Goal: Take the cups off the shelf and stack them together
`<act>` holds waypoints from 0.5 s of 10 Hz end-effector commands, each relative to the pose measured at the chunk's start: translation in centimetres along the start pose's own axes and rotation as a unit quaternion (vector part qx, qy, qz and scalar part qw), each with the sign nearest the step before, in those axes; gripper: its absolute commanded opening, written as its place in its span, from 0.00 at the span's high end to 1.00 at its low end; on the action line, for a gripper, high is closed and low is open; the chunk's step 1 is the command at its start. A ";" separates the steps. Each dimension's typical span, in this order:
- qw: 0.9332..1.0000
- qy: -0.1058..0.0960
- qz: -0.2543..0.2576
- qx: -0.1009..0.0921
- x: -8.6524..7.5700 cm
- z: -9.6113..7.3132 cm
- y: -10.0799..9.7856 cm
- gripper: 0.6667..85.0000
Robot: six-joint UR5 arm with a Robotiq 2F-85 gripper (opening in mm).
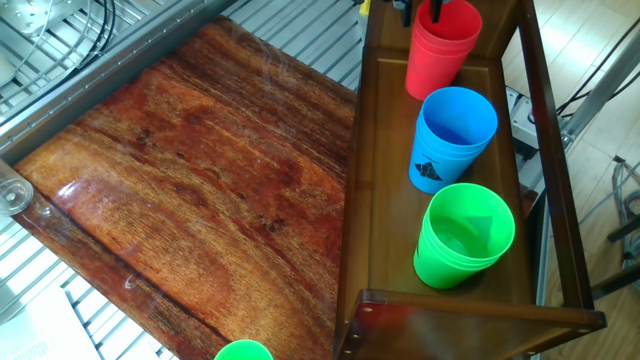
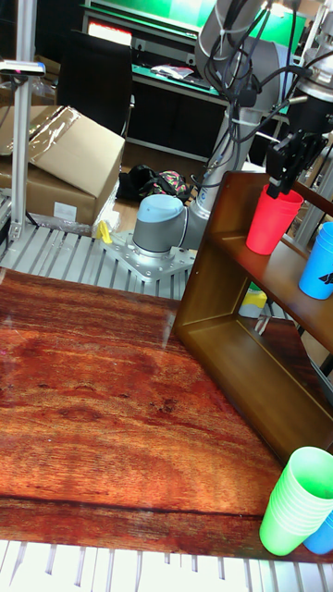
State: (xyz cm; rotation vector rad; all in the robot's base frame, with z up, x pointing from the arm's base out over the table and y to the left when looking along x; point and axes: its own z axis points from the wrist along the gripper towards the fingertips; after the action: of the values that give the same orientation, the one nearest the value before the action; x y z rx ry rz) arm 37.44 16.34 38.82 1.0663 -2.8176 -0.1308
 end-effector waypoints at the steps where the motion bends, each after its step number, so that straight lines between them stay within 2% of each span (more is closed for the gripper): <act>1: 1.000 -0.011 -0.010 -0.002 -0.4 0.4 0.3 0.62; 5: 1.000 -0.013 -0.015 -0.001 -0.4 0.8 0.3 0.62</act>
State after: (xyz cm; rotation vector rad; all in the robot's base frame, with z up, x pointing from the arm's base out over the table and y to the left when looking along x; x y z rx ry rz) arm 37.57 16.49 38.20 1.0973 -2.8247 -0.1345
